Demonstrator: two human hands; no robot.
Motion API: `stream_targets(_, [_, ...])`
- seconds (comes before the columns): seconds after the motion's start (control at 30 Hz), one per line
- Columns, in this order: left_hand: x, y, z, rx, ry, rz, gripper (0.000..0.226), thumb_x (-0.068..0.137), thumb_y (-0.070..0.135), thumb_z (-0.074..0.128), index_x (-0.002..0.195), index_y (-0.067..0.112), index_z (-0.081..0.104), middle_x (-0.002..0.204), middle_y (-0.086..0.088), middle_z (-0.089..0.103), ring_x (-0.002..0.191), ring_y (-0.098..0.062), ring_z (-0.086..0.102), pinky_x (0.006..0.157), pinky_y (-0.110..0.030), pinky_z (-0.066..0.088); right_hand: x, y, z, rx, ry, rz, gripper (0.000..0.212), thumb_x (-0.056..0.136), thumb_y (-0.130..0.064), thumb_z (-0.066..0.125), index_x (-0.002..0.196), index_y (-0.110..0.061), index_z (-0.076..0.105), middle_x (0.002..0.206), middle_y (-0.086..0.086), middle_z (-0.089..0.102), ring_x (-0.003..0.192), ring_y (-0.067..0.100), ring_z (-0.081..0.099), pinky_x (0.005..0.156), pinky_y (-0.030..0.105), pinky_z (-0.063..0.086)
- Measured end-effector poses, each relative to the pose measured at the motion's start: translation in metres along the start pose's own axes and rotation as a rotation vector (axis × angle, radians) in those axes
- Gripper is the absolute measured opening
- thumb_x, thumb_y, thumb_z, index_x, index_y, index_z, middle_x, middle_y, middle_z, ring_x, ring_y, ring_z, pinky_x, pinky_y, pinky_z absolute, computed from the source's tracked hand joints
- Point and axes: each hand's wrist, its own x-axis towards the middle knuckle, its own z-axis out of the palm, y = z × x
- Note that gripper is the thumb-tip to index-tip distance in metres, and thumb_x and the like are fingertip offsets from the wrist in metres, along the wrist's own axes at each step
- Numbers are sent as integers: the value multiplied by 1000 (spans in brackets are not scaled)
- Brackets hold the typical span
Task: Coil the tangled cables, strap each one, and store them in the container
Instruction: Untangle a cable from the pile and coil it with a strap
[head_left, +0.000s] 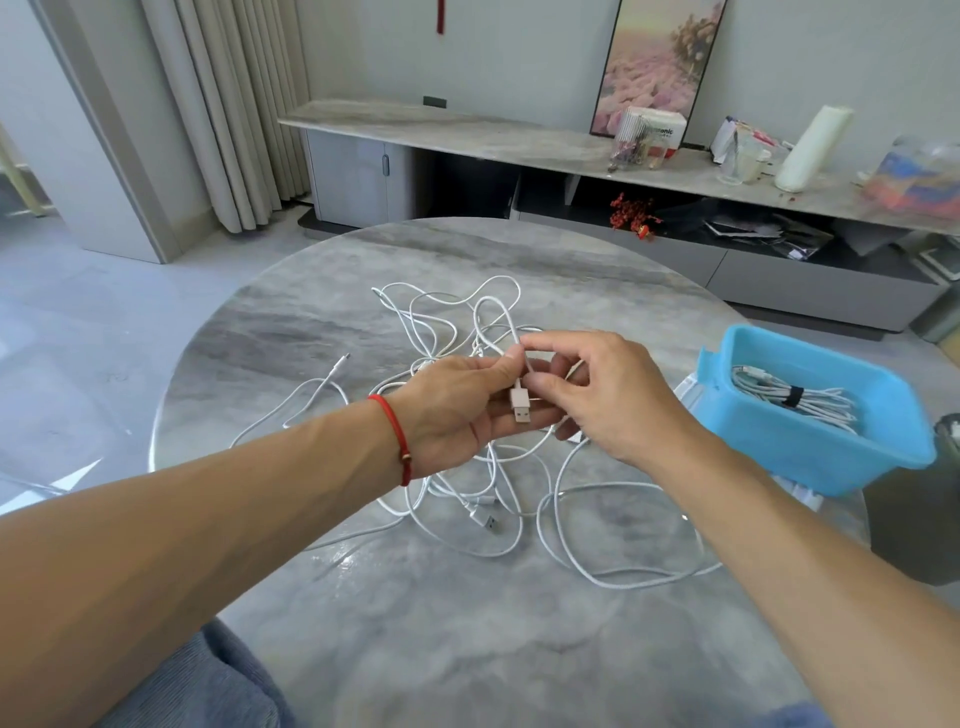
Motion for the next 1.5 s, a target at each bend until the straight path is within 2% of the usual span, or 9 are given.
stream_targets(0.13, [-1,0,0,-25,39,34,29,105,13,44,109,-11,59,97,-21,68,79,-25,72,72,-34,63,1,-4,11,-263,-76,-35,51,101,-7,47,142,-35,61,111,-1,47,87,11,56,82,26,54])
stream_targets(0.27, [1,8,-4,17,145,134,23,107,11,41,105,-5,58,88,-17,64,79,-27,70,80,-41,62,-1,-8,9,-318,-231,3,59,96,-15,52,147,-43,40,121,-7,40,105,11,53,89,22,42])
stream_targets(0.43, [6,17,-4,-68,295,238,24,108,13,39,88,6,50,67,-8,44,58,-20,49,72,-43,61,-3,-4,1,-425,-306,89,11,97,-39,53,107,-37,55,83,-12,66,80,16,62,65,34,44])
stream_targets(0.57, [7,29,-16,183,338,287,26,107,11,37,83,12,47,67,-4,34,53,-15,30,47,-25,33,-3,-5,-9,-423,-294,25,24,94,-50,60,79,-32,61,67,-11,60,70,10,57,58,31,37])
stream_targets(0.77, [2,10,-17,545,122,91,22,106,14,44,88,7,53,68,-5,39,61,-16,36,54,-26,36,-5,-10,-9,-246,-218,-166,23,101,-35,63,87,-24,77,72,-18,68,75,-1,62,67,19,42])
stream_targets(0.97, [0,2,-7,339,-64,-101,15,104,4,42,102,3,57,71,-5,47,60,-17,50,68,-34,56,-1,-13,-11,-291,-91,-135,20,92,-43,73,85,-26,65,68,-10,66,66,6,57,66,35,49])
stream_targets(1.23, [-6,15,-8,220,-122,-246,18,103,16,35,104,13,52,69,-1,41,48,-7,23,44,-20,13,-3,-21,-15,-349,12,-100,30,88,-53,73,86,-27,58,61,-10,52,62,7,50,61,36,41])
stream_targets(1.4, [-3,12,-8,367,-47,-175,49,103,56,34,83,17,55,62,4,33,48,-9,17,40,-20,13,-5,-22,-8,-460,37,-49,34,90,-59,69,87,-29,53,61,-9,53,61,10,52,55,34,36])
stream_targets(1.5, [-2,8,-13,830,34,117,60,94,69,33,81,16,58,58,8,37,45,-9,27,42,-21,26,-3,-16,-10,-371,38,14,32,87,-54,75,89,-29,53,75,-12,62,72,5,61,63,31,45])
